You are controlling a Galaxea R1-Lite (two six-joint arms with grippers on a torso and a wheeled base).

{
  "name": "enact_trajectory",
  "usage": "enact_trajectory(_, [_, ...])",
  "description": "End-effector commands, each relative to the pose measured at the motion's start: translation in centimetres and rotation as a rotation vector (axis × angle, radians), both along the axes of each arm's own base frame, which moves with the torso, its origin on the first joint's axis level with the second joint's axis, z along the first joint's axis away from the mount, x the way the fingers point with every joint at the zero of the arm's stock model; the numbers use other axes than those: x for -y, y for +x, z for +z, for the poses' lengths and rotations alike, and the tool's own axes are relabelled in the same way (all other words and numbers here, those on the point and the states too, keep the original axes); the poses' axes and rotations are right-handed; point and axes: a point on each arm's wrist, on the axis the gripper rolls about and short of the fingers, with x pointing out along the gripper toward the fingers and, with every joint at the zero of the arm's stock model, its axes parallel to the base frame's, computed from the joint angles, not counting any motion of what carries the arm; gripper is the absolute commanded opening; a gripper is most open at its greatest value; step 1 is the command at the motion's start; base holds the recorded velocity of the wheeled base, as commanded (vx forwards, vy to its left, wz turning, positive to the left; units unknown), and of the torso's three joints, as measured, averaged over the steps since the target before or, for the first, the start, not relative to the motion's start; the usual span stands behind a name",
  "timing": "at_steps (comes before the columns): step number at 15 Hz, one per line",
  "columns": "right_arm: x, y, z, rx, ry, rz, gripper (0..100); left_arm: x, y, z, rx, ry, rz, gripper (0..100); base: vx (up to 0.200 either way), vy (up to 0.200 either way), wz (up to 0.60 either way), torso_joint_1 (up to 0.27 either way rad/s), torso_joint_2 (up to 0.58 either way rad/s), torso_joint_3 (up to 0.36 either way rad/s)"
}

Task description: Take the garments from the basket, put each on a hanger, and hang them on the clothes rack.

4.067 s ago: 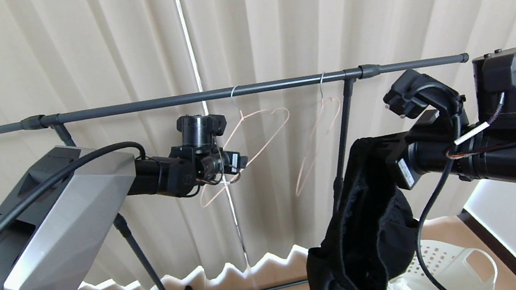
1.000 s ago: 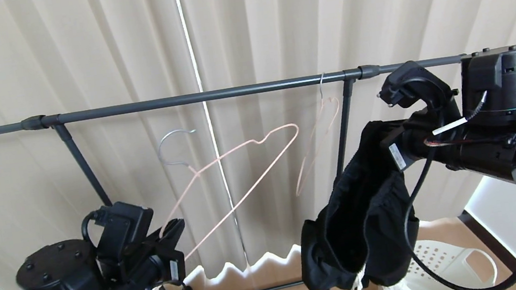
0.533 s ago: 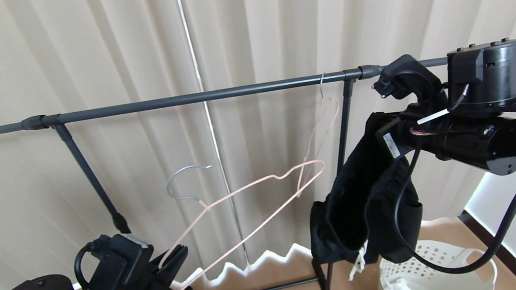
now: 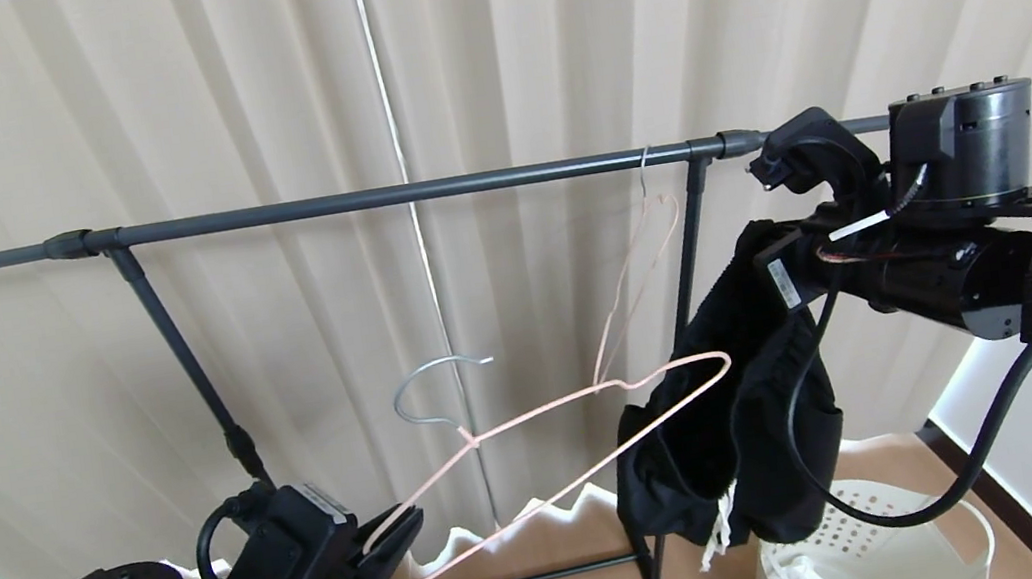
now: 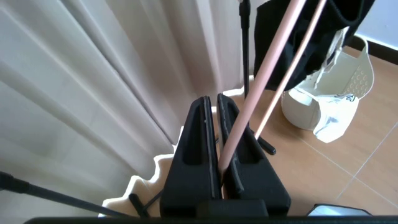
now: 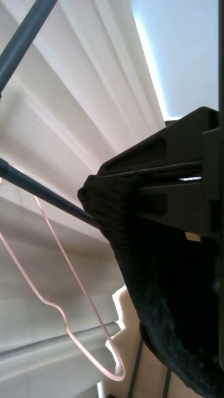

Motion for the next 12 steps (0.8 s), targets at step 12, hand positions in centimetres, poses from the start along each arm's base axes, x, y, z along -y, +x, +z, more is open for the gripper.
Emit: enact_trajectory(12, [-2.3,-2.8,0.0,-0.005,0.003,0.109,0,4.2,3.4,-0.5,0.055,-0.026,0.009,0,0.0,0.0,0.0,0.0,0.0,0.0])
